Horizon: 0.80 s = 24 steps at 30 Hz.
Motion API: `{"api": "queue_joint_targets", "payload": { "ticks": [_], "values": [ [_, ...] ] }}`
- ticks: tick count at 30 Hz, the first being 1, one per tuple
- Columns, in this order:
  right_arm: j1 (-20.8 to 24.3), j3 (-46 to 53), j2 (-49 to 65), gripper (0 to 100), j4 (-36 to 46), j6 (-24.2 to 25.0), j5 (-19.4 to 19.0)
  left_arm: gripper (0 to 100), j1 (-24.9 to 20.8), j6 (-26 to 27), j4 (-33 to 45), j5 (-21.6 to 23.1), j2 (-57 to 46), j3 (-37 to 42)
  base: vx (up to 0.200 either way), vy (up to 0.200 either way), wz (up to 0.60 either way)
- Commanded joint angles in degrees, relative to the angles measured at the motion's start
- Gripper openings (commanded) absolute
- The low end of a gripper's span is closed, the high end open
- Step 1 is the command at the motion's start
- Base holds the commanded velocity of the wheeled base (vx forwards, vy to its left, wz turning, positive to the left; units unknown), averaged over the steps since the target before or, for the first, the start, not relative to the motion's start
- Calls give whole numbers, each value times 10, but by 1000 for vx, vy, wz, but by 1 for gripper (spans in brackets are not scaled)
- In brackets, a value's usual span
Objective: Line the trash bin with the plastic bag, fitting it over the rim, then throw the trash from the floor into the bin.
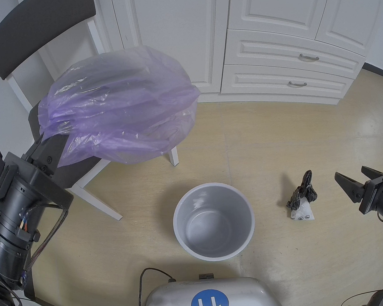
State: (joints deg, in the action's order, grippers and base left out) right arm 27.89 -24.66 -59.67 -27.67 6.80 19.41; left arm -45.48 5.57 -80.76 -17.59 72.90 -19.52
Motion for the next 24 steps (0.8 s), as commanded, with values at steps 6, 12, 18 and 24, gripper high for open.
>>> {"api": "queue_joint_targets", "payload": {
  "ticks": [6,12,18,24],
  "values": [
    [23,-64,-69,100,-4,-7,-47,0,0,4,-12,2,-8,-8,0,0,0],
    [48,-69,-145,100,-8,22,-55,0,-7,1,-12,3,-8,-4,0,0,0],
    [67,-52,-212,100,-76,66,-57,0,-57,-6,-33,30,-8,24,0,0,0],
    [96,-38,-226,100,-141,73,-57,0,-73,-30,-71,114,-10,62,0,0,0]
  ]
}}
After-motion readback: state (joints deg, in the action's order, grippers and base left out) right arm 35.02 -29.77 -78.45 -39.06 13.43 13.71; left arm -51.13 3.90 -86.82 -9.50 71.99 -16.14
